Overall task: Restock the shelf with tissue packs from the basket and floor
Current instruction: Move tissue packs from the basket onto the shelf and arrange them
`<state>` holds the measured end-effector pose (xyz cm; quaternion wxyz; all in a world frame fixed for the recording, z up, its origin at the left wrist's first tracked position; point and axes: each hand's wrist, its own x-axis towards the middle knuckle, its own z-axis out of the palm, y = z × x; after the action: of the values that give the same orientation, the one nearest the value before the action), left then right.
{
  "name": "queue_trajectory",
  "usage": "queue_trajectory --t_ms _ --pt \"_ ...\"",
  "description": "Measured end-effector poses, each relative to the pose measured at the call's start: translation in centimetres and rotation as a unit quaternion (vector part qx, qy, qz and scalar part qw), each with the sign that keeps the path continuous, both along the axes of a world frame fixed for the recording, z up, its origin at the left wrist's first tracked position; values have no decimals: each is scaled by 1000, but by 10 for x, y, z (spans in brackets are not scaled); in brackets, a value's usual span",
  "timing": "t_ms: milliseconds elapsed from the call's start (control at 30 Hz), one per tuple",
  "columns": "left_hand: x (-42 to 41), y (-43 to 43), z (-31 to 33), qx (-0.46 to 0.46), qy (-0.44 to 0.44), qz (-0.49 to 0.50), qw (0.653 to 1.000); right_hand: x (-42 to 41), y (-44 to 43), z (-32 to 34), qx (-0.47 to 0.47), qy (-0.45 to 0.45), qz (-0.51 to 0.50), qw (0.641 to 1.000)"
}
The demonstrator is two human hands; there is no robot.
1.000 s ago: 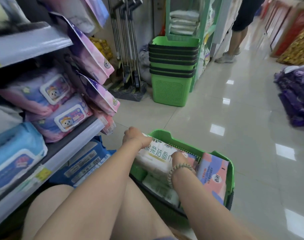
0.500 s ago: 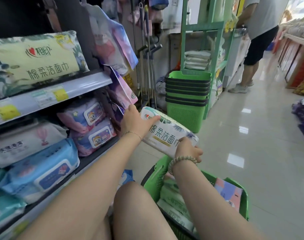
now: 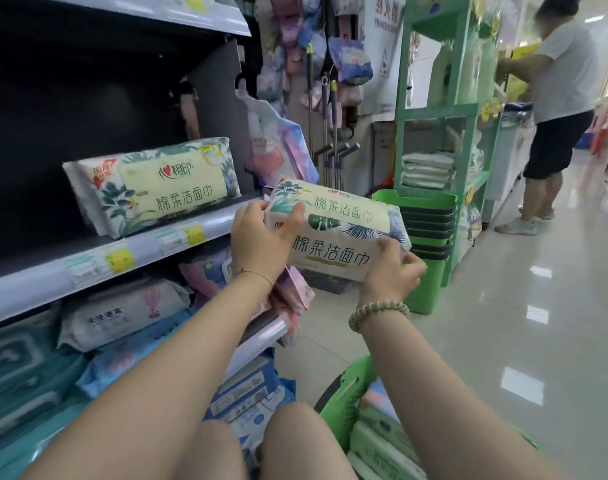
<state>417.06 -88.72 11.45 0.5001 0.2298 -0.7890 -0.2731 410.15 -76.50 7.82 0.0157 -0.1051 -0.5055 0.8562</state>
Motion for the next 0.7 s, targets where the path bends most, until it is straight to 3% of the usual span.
queue_trajectory --t_ms 433,700 --pt "55 -33 48 -88 114 36 989 19 -39 46 -5 158 65 985" --pt "95 -45 79 -139 170 61 974 35 -72 80 1 273 96 957"
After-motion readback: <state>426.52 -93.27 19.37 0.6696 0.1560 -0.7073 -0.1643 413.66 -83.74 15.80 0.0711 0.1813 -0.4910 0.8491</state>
